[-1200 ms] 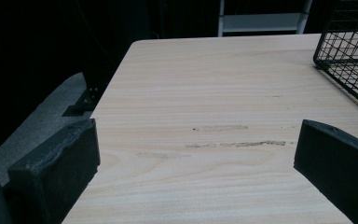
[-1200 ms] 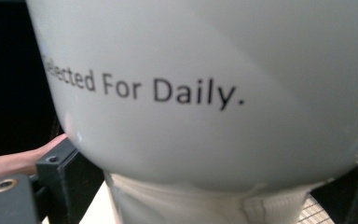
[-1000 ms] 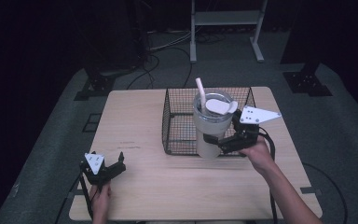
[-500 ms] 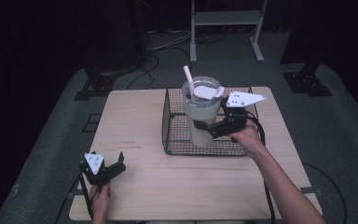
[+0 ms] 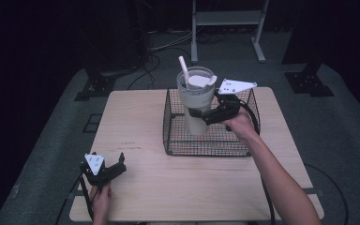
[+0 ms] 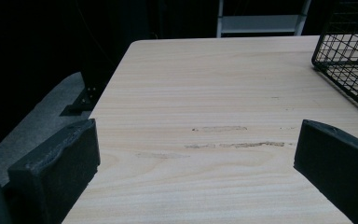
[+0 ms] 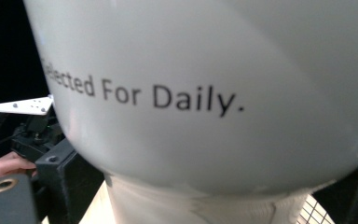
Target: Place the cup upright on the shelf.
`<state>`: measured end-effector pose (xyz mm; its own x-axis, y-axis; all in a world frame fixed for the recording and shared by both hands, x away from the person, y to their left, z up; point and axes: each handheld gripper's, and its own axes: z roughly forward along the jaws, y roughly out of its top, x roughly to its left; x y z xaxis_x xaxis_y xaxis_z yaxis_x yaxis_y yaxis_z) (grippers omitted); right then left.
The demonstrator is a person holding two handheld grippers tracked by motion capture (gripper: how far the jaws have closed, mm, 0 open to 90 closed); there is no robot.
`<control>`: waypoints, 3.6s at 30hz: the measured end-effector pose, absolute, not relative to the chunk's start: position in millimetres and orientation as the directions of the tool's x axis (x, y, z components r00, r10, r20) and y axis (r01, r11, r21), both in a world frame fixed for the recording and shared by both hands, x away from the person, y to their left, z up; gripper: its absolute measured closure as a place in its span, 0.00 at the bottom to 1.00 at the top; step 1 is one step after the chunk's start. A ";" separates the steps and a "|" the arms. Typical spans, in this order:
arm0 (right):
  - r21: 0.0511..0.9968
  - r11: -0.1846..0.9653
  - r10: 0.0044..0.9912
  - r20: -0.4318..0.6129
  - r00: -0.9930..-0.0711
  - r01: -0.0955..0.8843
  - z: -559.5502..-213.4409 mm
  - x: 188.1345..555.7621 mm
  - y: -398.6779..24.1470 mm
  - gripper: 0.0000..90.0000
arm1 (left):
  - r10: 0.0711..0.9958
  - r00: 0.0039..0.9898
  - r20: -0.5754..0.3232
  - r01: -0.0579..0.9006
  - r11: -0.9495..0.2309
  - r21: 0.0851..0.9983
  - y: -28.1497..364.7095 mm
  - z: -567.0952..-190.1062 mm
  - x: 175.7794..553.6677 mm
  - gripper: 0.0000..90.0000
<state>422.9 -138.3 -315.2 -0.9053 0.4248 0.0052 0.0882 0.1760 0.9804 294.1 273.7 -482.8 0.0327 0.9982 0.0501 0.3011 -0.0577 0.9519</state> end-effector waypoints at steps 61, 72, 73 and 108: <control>0.921 0.296 0.414 0.114 -0.903 0.253 -419.9 502.5 -105.2 0.08 | 0.998 0.042 0.041 0.295 -0.052 0.954 274.9 -482.9 293.2 0.00; 0.920 0.295 0.411 0.120 -0.904 0.256 -421.8 506.0 -109.2 0.08 | 0.998 0.044 0.042 0.293 -0.054 0.954 274.8 -482.9 292.9 0.00; 0.920 0.297 0.410 0.120 -0.904 0.256 -422.2 506.5 -110.3 0.08 | 0.998 0.044 0.042 0.293 -0.053 0.954 274.7 -482.9 292.8 0.00; 0.913 0.338 0.383 0.089 -0.919 0.229 -424.3 498.1 -126.2 0.07 | 0.997 0.045 0.057 0.291 -0.068 0.954 272.7 -483.0 292.9 0.00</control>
